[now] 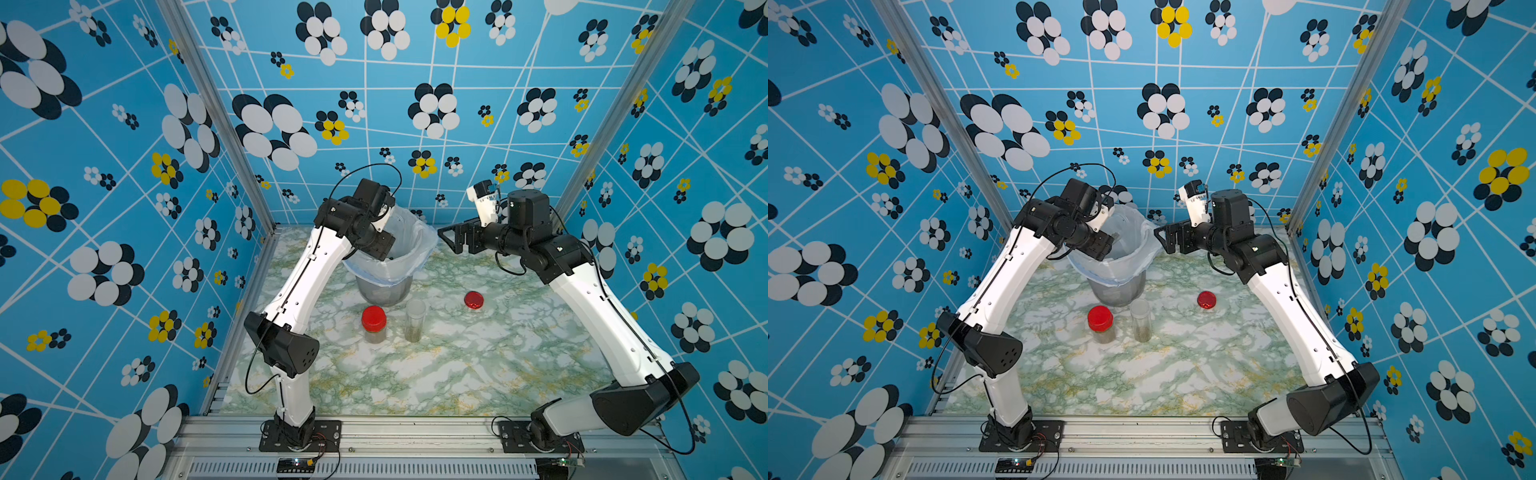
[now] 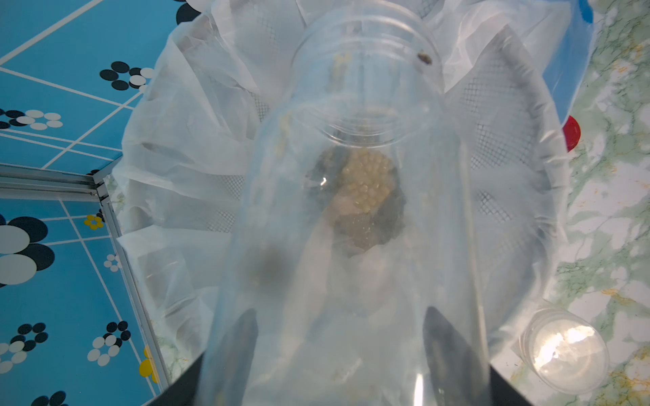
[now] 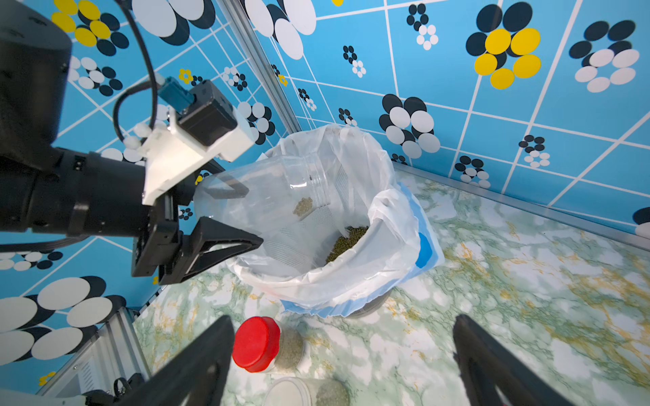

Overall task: Empty moldy mung beans from jars
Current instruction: Pour the moldy mung beans from the jar into the trash bin.

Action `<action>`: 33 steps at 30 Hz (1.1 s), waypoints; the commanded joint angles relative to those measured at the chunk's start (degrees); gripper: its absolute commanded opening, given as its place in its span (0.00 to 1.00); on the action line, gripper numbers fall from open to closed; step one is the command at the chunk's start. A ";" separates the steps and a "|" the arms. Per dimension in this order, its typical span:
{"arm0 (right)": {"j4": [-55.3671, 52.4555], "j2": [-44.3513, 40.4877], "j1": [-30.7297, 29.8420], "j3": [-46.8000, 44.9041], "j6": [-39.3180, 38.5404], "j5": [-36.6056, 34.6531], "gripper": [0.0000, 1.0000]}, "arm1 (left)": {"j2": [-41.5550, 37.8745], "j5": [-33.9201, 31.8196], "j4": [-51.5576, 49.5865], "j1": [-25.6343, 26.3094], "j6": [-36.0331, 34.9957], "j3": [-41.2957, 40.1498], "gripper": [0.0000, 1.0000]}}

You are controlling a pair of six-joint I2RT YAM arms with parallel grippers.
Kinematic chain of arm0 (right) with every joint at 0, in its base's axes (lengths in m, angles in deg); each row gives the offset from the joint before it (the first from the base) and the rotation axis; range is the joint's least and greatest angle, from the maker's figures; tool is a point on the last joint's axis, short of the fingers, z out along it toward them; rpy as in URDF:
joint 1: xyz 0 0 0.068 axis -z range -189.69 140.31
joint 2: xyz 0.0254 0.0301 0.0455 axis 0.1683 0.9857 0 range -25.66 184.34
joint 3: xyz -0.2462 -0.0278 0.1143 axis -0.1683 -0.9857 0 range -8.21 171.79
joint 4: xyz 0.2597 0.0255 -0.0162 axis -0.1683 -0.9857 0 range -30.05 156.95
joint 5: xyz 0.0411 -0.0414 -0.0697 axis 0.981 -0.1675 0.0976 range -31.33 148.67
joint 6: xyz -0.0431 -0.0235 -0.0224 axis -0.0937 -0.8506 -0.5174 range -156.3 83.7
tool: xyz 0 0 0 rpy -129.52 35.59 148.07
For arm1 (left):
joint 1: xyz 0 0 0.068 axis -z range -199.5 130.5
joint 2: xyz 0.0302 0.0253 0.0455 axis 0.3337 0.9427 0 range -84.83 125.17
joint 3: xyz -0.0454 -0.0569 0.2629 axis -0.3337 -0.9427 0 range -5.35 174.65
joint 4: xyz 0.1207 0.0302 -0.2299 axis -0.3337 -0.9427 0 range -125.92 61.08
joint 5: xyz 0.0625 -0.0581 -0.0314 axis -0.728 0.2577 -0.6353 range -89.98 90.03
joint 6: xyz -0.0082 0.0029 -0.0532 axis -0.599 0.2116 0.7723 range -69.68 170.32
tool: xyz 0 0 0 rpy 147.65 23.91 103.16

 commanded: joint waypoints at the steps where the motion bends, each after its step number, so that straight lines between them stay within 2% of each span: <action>1: 1.34 -0.49 -0.25 -0.39 0.63 0.77 0.99 | -0.86 0.46 1.29 -0.50 0.03 -1.10 0.74; 13: 4.59 1.26 -0.34 -0.88 3.73 3.06 0.99 | -3.47 2.87 3.77 -0.82 0.10 -4.40 0.75; 18: 5.53 7.00 -3.20 3.86 5.34 3.48 0.98 | -5.17 5.43 4.82 -1.13 -0.23 -5.66 0.76; 22: 3.87 12.78 -5.50 9.65 6.63 -0.20 0.97 | -5.24 6.47 4.51 -1.25 -1.00 -5.76 0.76; 29: 7.75 19.10 -5.38 14.49 11.77 3.16 0.93 | -6.18 7.06 4.95 -1.37 -2.25 -7.56 0.76; 33: 10.97 19.96 -5.35 14.32 15.89 5.79 0.92 | -7.95 6.49 7.63 -1.56 -2.28 -10.19 0.76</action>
